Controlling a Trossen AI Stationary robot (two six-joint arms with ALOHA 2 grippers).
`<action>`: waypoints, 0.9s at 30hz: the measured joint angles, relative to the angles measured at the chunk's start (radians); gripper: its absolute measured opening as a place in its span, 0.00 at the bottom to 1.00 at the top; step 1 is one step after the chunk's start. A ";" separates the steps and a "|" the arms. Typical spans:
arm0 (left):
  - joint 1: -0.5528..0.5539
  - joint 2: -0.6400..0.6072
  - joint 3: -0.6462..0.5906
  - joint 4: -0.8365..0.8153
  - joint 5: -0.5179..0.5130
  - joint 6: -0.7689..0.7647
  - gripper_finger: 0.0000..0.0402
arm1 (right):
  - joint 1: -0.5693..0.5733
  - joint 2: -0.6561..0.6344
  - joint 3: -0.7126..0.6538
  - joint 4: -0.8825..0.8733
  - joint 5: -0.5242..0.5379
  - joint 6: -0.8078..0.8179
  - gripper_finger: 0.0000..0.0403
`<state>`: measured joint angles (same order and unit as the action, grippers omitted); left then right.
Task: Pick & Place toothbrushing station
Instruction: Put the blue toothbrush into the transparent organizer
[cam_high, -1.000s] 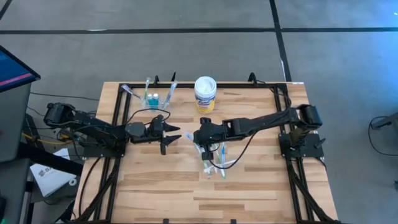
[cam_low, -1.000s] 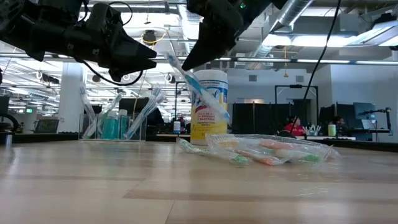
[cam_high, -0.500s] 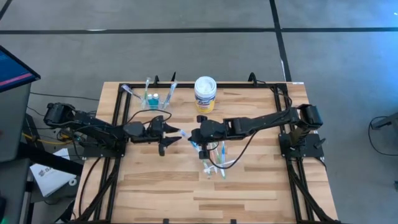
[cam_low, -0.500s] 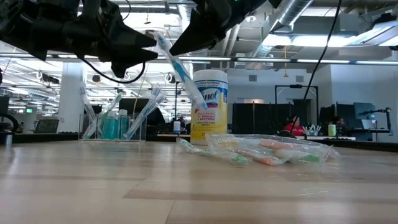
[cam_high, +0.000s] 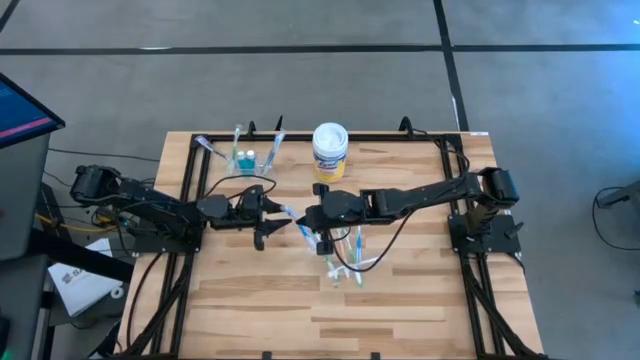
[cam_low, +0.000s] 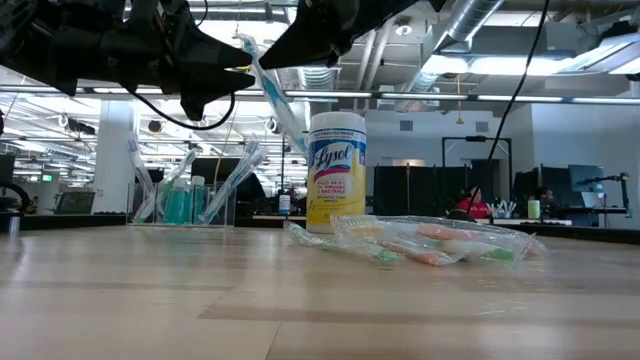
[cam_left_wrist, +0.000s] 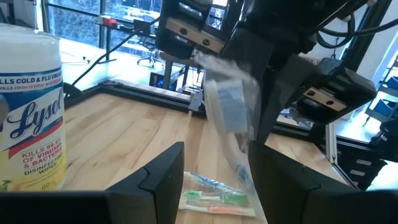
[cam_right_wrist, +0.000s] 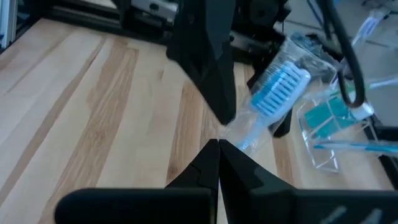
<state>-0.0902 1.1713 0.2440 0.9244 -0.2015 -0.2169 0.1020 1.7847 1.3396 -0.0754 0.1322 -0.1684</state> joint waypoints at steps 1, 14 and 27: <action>0.000 0.000 0.000 0.002 0.007 0.001 0.43 | 0.000 0.000 0.000 0.010 0.000 -0.001 0.00; 0.000 0.000 0.000 0.092 0.065 0.026 0.43 | 0.001 0.000 0.000 0.050 -0.004 -0.015 0.00; 0.000 0.000 0.000 0.091 0.067 0.029 0.12 | 0.002 0.001 0.000 0.054 -0.005 -0.015 0.00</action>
<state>-0.0902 1.1717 0.2440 1.0154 -0.1341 -0.1875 0.1036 1.7855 1.3396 -0.0211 0.1272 -0.1837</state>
